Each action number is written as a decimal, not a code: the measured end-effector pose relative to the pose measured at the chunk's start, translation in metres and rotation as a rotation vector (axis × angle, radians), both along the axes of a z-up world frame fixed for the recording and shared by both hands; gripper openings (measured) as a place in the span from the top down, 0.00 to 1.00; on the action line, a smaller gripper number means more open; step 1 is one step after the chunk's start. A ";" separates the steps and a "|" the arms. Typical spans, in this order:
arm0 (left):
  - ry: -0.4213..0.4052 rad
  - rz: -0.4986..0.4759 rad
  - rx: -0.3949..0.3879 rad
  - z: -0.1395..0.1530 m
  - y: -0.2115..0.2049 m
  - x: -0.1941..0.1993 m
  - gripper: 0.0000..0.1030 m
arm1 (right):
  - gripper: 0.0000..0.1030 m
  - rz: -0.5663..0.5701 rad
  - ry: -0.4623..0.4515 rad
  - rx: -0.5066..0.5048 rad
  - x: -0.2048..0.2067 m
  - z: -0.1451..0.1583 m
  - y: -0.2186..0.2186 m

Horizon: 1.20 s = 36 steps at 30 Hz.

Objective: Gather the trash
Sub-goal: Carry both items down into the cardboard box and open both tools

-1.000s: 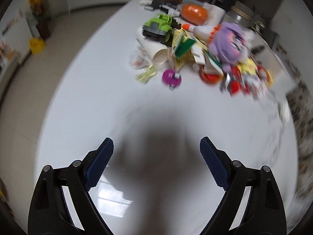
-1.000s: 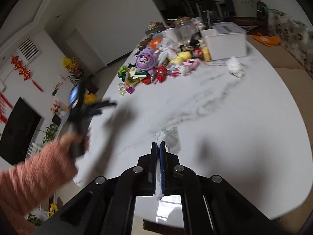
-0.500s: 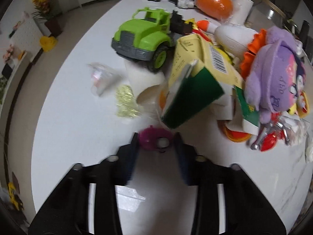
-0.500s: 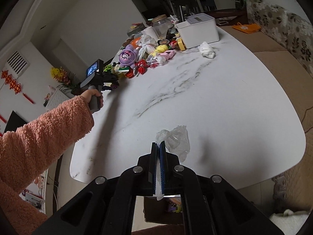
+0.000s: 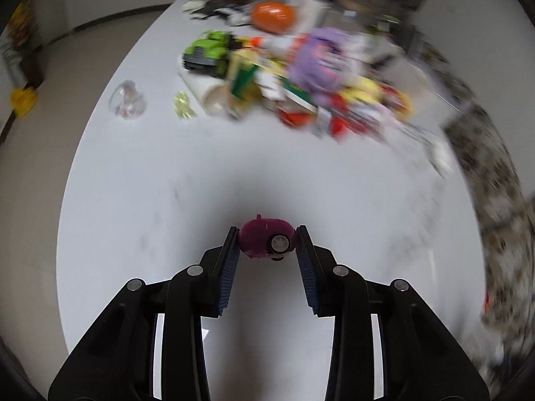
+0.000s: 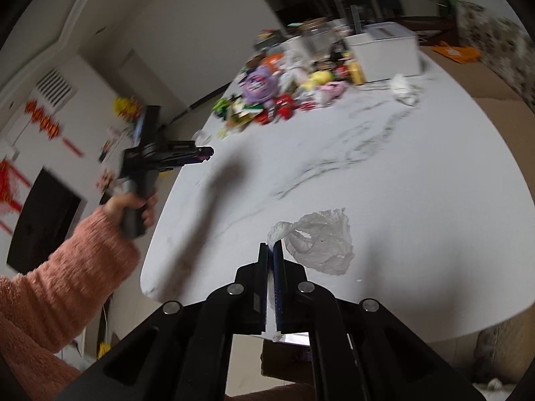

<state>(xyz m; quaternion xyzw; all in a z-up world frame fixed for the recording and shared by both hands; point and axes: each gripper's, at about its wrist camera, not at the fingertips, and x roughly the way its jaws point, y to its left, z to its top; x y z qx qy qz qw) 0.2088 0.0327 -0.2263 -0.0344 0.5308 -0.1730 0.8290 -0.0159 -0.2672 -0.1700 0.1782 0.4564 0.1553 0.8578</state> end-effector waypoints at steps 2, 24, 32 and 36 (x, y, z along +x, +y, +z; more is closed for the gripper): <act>-0.021 -0.057 -0.008 0.009 0.006 -0.044 0.67 | 0.96 0.044 0.001 -0.024 0.000 0.000 0.010; 0.465 -0.344 0.022 -0.235 -0.039 -0.279 0.67 | 0.96 0.355 0.565 -0.106 -0.097 -0.240 0.068; 0.563 -0.252 0.253 -0.401 -0.063 -0.262 0.62 | 0.59 0.126 0.664 -0.234 -0.081 -0.389 0.042; 0.602 -0.153 0.320 -0.429 -0.058 -0.264 0.22 | 0.35 0.027 0.689 -0.257 -0.083 -0.415 0.028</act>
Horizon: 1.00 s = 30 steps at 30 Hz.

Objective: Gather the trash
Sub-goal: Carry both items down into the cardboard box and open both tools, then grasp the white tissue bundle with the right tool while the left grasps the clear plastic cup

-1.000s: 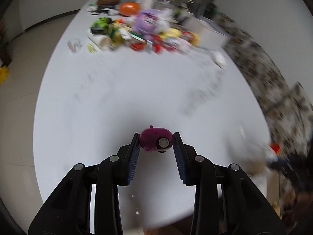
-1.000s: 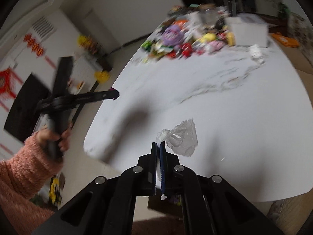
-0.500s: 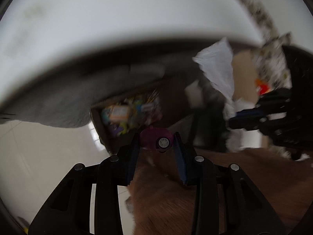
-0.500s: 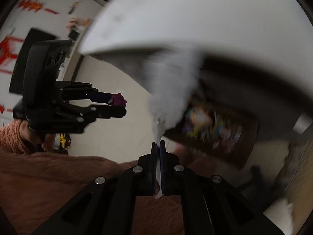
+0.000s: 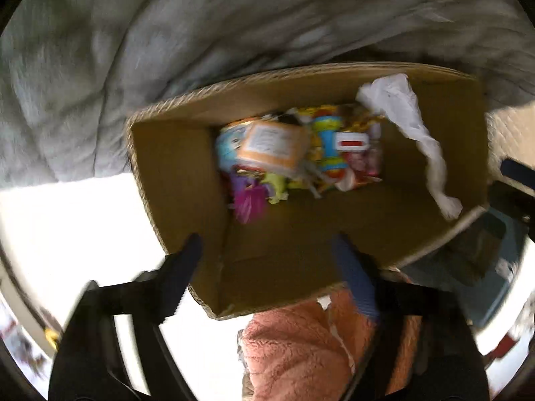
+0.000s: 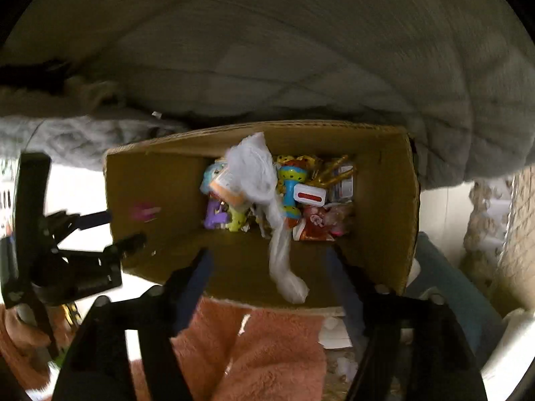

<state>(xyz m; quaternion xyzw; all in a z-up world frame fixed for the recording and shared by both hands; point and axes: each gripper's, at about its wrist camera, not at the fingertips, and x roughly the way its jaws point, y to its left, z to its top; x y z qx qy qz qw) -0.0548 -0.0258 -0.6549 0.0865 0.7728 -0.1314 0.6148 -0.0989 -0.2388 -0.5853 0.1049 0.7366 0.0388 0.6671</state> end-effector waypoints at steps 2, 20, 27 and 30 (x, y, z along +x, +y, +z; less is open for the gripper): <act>0.008 0.021 -0.002 -0.002 0.004 -0.002 0.22 | 0.33 -0.022 0.010 0.003 -0.005 -0.002 -0.001; -0.003 -0.028 -0.185 0.160 0.039 -0.030 0.22 | 0.26 0.070 -0.150 0.068 -0.032 0.195 0.005; -0.256 -0.028 -0.351 0.320 0.060 -0.029 0.12 | 0.09 0.056 -0.597 0.138 0.028 0.368 -0.010; -0.371 -0.001 -0.333 0.358 0.055 -0.019 0.12 | 0.08 0.012 -0.726 0.066 0.090 0.390 -0.036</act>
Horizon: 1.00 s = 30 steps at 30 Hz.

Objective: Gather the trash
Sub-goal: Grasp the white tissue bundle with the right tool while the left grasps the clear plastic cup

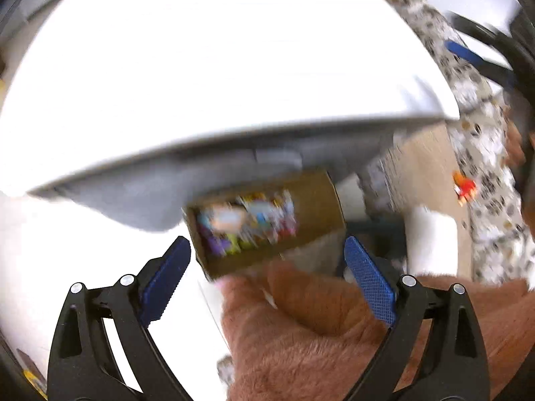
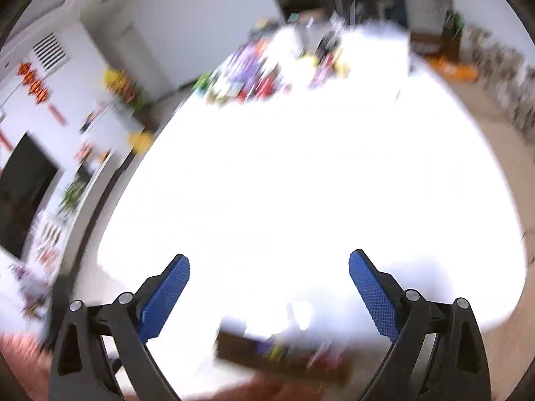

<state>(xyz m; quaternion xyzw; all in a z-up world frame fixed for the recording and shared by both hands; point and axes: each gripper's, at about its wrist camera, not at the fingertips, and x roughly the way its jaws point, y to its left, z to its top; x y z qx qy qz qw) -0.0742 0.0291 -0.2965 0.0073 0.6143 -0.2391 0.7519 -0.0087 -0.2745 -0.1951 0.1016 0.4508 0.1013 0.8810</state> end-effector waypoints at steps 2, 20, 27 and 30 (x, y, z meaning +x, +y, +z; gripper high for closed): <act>-0.041 0.030 -0.006 0.015 -0.003 0.005 0.12 | 0.08 -0.081 -0.024 -0.048 0.061 -0.002 -0.024; -0.055 0.353 0.000 0.041 0.034 0.050 0.12 | 0.60 -0.254 0.200 -0.260 0.342 -0.093 -0.121; -0.156 0.557 -0.013 0.056 0.083 0.171 0.12 | 0.60 -0.044 0.038 -0.046 0.229 -0.040 -0.094; -0.164 0.647 -0.005 0.053 0.104 0.248 0.12 | 0.59 0.004 0.015 0.041 0.165 -0.025 -0.072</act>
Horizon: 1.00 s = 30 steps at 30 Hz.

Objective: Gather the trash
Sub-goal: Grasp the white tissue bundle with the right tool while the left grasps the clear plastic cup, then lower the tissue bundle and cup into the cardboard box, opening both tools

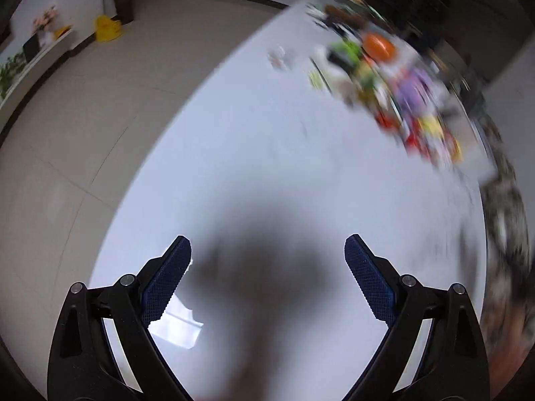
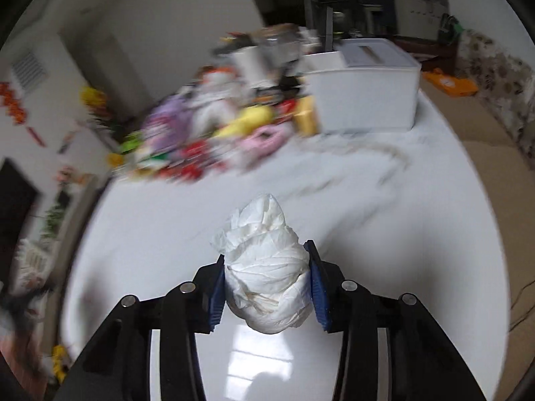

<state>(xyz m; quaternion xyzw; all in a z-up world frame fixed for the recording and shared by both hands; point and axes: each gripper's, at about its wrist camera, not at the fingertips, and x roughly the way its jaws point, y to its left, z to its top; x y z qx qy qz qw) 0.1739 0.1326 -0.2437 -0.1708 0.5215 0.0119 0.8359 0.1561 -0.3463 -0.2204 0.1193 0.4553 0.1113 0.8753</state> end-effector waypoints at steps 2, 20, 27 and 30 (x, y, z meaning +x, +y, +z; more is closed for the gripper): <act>-0.021 0.026 0.039 -0.001 0.005 0.052 0.12 | 0.58 0.009 -0.004 0.030 -0.043 0.005 0.017; 0.021 0.018 0.125 -0.065 0.028 0.271 0.40 | 0.57 -0.113 0.036 0.089 -0.175 0.019 0.077; 0.002 -0.102 0.022 -0.039 0.027 0.234 0.59 | 0.56 -0.105 0.010 0.103 -0.170 0.030 0.085; -0.050 -0.195 0.002 -0.013 0.017 0.191 0.59 | 0.56 -0.053 -0.002 0.101 -0.164 0.037 0.095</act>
